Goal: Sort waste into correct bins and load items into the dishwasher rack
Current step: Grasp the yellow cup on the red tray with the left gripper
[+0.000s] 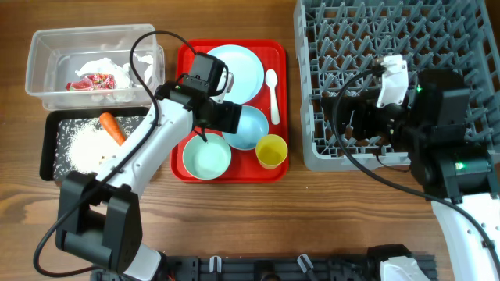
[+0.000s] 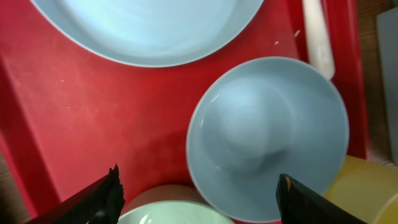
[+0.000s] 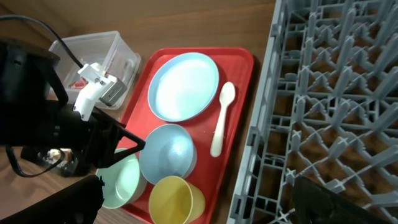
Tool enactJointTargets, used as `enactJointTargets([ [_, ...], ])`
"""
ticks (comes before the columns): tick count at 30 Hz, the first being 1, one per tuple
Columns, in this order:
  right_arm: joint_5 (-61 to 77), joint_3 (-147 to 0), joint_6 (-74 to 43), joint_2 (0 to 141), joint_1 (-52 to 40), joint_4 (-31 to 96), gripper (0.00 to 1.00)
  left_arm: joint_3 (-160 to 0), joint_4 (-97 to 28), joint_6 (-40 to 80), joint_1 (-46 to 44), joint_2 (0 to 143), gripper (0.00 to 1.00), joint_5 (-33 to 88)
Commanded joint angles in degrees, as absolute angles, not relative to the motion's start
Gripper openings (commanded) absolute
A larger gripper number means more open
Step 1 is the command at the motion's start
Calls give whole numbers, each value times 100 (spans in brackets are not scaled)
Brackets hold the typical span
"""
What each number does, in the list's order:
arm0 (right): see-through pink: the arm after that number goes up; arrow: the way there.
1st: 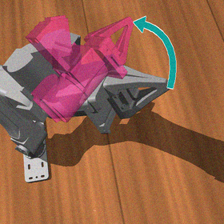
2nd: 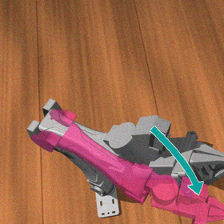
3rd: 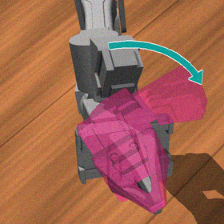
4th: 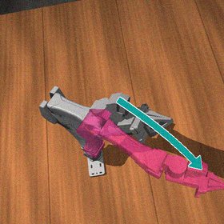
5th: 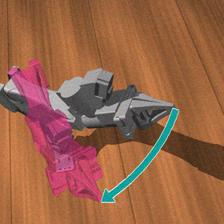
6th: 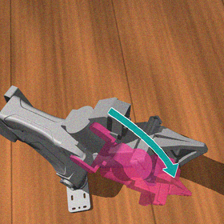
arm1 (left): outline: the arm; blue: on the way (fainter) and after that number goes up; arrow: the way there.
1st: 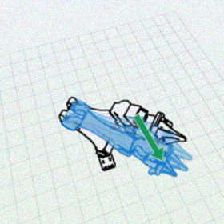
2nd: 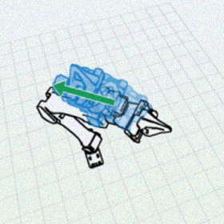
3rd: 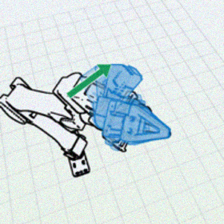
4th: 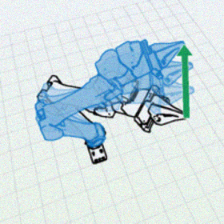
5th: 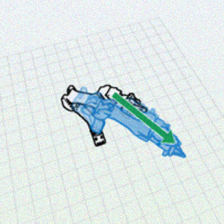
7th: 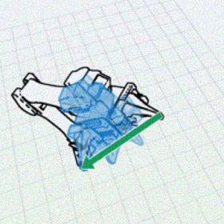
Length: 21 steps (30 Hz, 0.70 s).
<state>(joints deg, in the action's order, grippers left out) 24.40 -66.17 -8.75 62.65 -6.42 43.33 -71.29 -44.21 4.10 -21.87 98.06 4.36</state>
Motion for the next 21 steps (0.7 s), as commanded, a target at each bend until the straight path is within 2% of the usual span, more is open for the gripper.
enactJointTargets([
  [1, 2840, -6748, -845, 6565, -661, 4434, 94, -7229, -4427, 344, -2112, 9828, 83, 165],
  [4, 2836, -6748, -945, 6917, -917, 4521, 88, -7229, -4431, 379, -2023, 9826, 85, 215],
  [7, 2755, -6748, -947, 7231, -1227, 4550, 80, -7231, -4427, 290, -1896, 9791, 85, 1135],
  [10, 2394, -6748, -1208, 7306, -1258, 4488, 80, -7234, -4445, -484, -1957, 9749, 82, 2438],
  [15, 2381, -6748, -1201, 7284, -1247, 4359, 81, -7234, -4556, -834, -2541, 9749, 89, 2512],
  [19, 2281, -6748, -1179, 7284, -1232, 4397, 84, -7234, -5052, -1162, -2783, 9751, 88, 2506],
  [21, 2200, -6748, -1164, 7286, -1232, 4397, 85, -7234, -5092, -1153, -2840, 9751, 82, 2504],
])
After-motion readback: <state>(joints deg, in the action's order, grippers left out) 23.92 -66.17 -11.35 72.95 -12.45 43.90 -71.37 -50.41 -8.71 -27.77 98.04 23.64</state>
